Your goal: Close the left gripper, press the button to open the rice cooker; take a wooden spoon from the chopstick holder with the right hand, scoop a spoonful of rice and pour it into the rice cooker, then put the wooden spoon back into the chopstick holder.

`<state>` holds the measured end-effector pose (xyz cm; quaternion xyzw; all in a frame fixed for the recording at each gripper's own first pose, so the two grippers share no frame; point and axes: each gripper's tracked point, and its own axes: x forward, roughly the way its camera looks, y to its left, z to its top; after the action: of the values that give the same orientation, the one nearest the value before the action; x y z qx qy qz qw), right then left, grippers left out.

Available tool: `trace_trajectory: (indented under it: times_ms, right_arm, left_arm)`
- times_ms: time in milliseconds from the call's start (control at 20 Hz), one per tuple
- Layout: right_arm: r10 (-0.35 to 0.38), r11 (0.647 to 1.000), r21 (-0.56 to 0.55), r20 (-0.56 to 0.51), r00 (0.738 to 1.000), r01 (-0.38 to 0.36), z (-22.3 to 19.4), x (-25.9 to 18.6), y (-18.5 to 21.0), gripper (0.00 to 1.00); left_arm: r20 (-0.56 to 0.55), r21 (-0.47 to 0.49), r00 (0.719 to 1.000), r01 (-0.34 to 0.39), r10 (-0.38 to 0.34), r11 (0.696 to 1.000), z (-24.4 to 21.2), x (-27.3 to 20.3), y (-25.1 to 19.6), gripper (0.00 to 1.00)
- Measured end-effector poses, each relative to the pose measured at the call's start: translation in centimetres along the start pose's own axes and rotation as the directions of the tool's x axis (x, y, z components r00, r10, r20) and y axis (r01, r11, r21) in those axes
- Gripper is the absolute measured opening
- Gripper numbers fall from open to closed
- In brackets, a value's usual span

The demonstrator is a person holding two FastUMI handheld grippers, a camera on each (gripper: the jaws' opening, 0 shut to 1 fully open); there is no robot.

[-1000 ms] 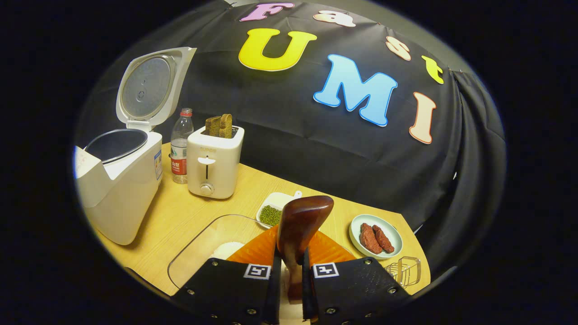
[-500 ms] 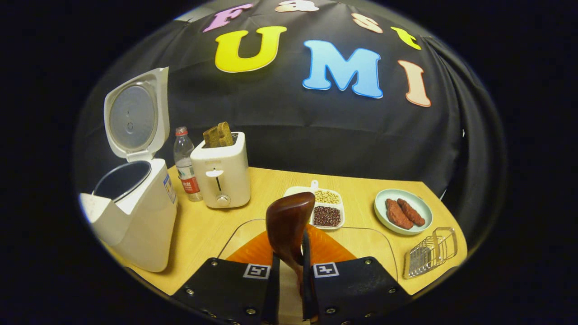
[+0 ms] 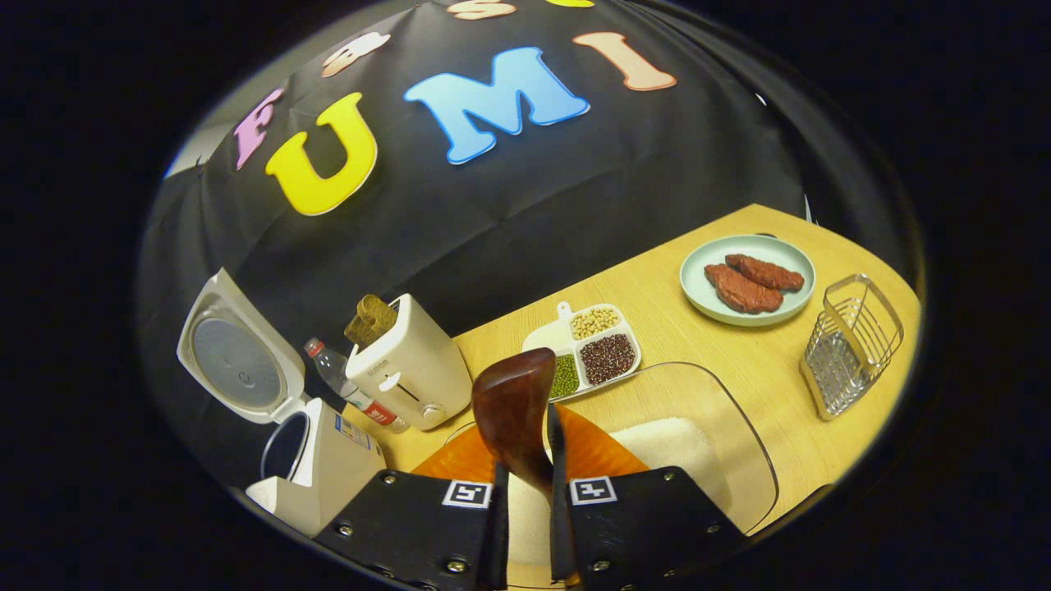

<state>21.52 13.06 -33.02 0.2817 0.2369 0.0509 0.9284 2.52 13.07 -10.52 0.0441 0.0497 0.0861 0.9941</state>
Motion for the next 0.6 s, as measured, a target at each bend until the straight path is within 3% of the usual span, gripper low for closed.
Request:
trace_trajectory:
  times_ms: [200, 350, 600]
  right_arm:
    - [0.032, 0.991, 0.133, -0.001, 0.999, -0.032, 0.1, -0.1, -0.4, 0.21]
    - [0.043, 0.962, 0.27, 0.0, 0.999, -0.042, 0.3, 0.0, -1.4, 0.21]
    - [0.073, 0.915, 0.397, 0.026, 0.997, -0.077, 0.8, -0.7, -2.5, 0.2]
  left_arm:
    - [-0.003, -0.003, 1.0, 0.0, 0.0, 1.0, 0.1, 0.1, -0.1, 0.99]
    - [0.002, 0.002, 1.0, 0.002, -0.002, 1.0, 0.3, 0.1, -0.2, 1.0]
    - [0.006, 0.009, 1.0, 0.004, -0.004, 1.0, 0.6, 0.1, -0.1, 0.98]
